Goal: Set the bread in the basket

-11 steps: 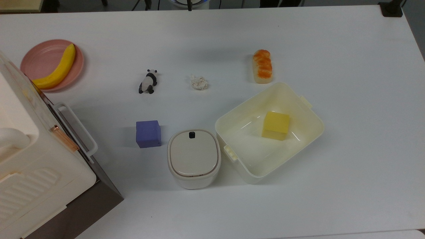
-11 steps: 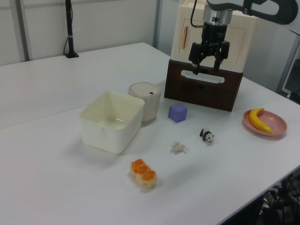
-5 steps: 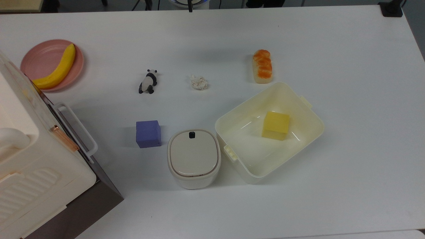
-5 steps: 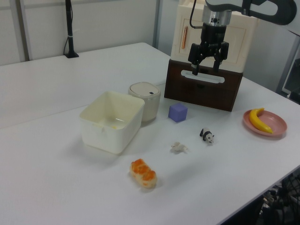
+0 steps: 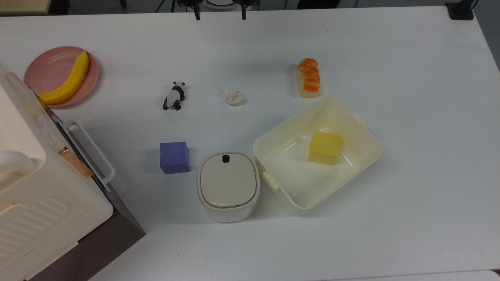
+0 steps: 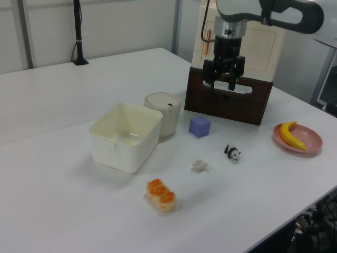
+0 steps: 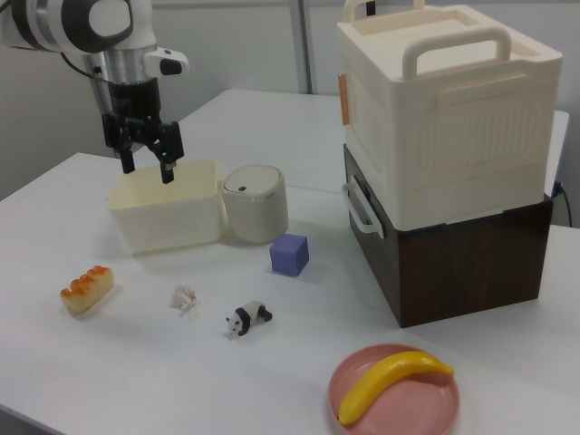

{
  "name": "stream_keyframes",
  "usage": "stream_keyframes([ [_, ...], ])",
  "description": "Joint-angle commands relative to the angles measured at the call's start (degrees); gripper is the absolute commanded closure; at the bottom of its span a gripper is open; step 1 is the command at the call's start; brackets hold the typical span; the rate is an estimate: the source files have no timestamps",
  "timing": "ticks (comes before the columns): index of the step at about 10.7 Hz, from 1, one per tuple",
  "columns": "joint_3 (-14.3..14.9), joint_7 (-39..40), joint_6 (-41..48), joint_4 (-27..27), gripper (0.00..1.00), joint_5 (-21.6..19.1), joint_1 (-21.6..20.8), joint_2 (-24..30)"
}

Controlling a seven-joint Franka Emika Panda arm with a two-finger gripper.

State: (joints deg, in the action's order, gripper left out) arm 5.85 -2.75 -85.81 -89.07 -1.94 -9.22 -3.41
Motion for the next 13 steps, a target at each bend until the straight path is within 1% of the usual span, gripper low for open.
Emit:
stream_keyframes([
  [1,0.56,0.9,-1.98,-1.64,0.11,-0.96,-2.03,-0.28],
  [3,0.56,0.9,-2.16,-4.26,0.11,-0.96,-6.14,-2.03],
  [5,0.56,0.82,-2.6,-4.54,0.11,-1.22,-9.75,-5.36],
  [7,0.56,0.02,-7.93,-6.72,0.11,-2.01,-13.09,-8.09],
  [8,0.56,-0.59,-11.01,-8.3,0.13,-2.01,-15.2,-9.32],
  [10,0.65,-2.69,-15.94,-8.76,0.13,-1.49,-19.59,-14.06],
  [11,0.65,-3.48,-17.7,-8.76,0.13,-1.31,-21.18,-15.73],
  [13,0.65,-4.36,-18.25,-8.93,0.13,-1.14,-23.56,-18.29],
])
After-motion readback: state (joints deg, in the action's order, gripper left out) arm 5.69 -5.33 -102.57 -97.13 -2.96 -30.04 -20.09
